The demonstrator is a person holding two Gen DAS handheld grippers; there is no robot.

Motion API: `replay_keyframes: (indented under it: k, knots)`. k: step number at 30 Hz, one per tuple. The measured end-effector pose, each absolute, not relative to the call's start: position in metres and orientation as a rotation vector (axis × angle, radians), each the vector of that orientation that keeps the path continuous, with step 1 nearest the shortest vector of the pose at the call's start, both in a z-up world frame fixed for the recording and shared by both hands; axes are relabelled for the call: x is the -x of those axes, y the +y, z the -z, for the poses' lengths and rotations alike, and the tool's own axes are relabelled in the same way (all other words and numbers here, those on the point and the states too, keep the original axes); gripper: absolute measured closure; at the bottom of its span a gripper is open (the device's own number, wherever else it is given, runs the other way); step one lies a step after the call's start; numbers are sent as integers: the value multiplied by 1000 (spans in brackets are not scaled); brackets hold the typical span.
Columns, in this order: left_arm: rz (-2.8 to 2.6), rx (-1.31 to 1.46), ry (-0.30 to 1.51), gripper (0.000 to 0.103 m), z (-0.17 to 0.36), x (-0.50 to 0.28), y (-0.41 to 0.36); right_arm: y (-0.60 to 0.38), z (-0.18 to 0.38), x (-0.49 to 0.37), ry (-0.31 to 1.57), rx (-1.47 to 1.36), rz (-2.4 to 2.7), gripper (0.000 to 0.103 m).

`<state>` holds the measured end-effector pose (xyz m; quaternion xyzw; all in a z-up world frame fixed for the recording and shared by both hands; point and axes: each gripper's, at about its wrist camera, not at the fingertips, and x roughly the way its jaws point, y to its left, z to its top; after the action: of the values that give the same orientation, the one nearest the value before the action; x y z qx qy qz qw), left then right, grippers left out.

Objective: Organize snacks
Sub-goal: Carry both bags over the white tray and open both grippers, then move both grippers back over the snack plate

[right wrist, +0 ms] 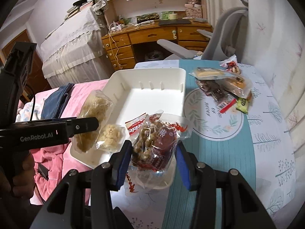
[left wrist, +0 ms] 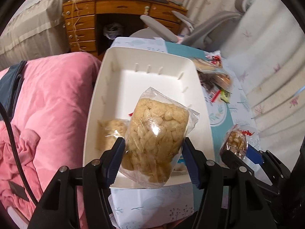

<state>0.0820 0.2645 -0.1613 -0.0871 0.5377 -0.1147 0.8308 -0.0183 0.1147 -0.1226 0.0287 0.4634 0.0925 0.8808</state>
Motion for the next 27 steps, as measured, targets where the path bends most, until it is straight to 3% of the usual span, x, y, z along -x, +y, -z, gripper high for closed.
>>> replay_keyframes:
  k: [2,5,8,10,27]
  knots:
    - [236,200,1134,43,162,-82,271,120,122,16,964,-50,-203,56]
    - [224,216,1121,33,161,-83,276,126,121,13,963,-42,-223,55]
    - [228,231,1096,23,157,-83,278,129,121,10,965,-29,-224,42]
    - [223,239,1094,17,157,-84,278,128,122,10,966,-28,-222,41]
    - [225,234,1149,17,157,-76,218,63,137,29,988,-157,-152,40]
